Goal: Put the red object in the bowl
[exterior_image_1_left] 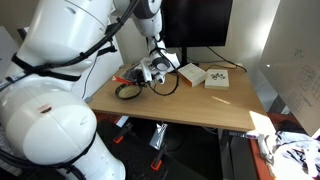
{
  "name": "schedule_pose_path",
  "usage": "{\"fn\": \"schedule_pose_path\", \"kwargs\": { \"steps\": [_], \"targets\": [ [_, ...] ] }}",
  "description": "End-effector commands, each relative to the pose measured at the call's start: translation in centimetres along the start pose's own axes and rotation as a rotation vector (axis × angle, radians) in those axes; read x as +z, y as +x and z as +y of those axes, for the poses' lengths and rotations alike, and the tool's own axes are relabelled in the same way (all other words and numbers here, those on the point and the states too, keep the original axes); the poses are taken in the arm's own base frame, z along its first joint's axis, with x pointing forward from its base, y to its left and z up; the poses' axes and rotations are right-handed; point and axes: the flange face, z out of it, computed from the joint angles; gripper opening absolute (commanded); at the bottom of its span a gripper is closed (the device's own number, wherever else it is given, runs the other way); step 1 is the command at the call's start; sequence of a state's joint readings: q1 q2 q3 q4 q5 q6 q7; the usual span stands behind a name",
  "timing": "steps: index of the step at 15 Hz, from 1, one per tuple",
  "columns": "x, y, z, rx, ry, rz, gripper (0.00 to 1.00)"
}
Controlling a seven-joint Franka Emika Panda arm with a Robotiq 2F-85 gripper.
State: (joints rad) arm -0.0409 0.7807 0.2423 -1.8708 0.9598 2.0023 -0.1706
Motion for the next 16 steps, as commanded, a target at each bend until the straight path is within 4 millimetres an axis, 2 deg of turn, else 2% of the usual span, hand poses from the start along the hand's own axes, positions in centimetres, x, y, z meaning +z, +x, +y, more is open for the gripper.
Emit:
{"fn": "schedule_pose_path", "kwargs": {
  "steps": [1,4,5,6,8,13,16],
  "targets": [
    [1.2,2.0,-0.9,-0.012,-0.049,-0.105,0.00],
    [2.4,3.1,-1.6,-0.003,-0.094,-0.125,0.00],
    [2.7,3.4,-1.8,0.006,-0.110,-0.121,0.03],
    [3.0,3.6,-2.1,0.008,-0.127,-0.114,0.27],
    [3.1,3.9,-2.6,0.010,-0.142,-0.084,0.31],
    [0.8,4.4,-2.8,0.021,-0.090,0.125,0.68],
    [-0.2,3.9,-2.8,0.032,-0.078,0.187,0.91]
  ]
}}
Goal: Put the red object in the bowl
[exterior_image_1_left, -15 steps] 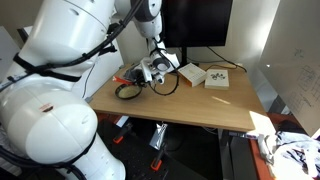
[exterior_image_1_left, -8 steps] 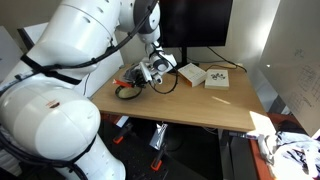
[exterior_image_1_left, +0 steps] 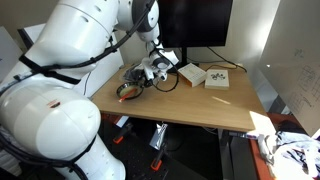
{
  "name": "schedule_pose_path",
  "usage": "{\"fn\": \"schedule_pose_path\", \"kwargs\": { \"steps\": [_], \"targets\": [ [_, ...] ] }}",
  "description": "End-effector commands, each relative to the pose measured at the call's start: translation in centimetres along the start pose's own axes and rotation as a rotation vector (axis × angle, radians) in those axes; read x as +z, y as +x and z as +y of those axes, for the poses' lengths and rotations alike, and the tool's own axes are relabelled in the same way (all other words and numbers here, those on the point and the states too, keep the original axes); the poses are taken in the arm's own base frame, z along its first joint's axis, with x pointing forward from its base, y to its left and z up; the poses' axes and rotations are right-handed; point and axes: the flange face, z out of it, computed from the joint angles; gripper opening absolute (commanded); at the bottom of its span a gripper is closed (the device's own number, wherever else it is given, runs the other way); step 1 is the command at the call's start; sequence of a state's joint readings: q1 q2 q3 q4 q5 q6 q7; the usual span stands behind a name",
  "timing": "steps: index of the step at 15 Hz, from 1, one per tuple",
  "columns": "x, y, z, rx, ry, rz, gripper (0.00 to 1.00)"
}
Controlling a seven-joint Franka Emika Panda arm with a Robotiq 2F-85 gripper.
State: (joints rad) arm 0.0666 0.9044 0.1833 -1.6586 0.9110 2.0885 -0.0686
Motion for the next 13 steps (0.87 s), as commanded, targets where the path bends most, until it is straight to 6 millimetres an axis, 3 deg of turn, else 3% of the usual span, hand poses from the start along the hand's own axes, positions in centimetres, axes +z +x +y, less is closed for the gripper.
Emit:
{"fn": "schedule_pose_path", "kwargs": {
  "steps": [1,8,13],
  "targets": [
    [-1.3,-1.5,0.3,0.041,-0.012,0.073,0.98],
    [-1.3,-4.7,-0.3,-0.064,-0.112,0.032,1.00],
    [-3.1,-7.8,-0.2,-0.063,-0.133,0.165,1.00]
  ]
}}
